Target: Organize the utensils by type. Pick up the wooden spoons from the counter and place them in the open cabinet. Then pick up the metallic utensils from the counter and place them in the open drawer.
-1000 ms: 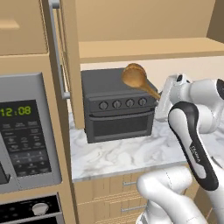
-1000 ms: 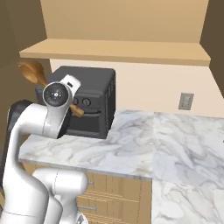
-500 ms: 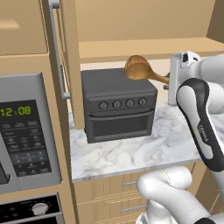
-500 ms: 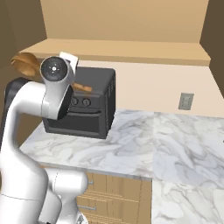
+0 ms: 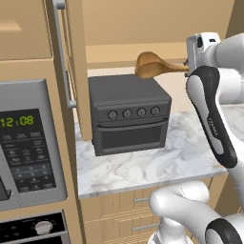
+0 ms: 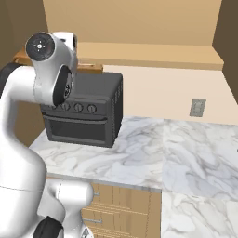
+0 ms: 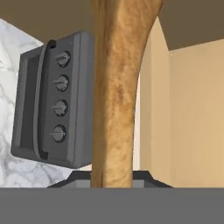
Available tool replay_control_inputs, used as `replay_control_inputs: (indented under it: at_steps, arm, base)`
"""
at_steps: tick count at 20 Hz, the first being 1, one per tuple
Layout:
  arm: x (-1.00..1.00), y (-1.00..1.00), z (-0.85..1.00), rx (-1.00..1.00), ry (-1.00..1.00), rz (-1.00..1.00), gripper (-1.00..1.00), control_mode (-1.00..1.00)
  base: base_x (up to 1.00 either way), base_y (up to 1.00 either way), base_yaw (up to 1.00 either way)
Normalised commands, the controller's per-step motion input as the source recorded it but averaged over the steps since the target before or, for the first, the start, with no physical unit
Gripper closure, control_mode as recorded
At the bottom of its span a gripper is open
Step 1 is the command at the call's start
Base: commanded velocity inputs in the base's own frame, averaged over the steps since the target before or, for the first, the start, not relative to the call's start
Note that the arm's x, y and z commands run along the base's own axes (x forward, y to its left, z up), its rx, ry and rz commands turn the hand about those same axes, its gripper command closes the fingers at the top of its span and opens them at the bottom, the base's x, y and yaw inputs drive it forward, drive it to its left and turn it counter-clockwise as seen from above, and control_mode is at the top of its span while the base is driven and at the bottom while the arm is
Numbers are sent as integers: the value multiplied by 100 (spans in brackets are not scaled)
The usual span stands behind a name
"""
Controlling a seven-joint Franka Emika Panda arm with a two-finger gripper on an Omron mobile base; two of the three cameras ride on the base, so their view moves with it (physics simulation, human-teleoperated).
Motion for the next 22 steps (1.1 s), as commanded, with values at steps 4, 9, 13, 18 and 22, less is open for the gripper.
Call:
replay_control_inputs:
  at_steps: [4, 9, 13, 18, 22]
  arm:
    - [29, -2, 39, -10, -12, -1, 100, -100]
    - [42, -6, 36, -1, -1, 0, 100, -100]
    - [47, -1, 12, 0, 0, 5, 100, -100]
    - [52, 0, 10, 0, 0, 9, 100, -100]
    - [25, 0, -11, -3, 0, 12, 100, -100]
  base:
    - [0, 0, 0]
    - [0, 0, 0]
    - [0, 0, 0]
    - [0, 0, 0]
    - [0, 0, 0]
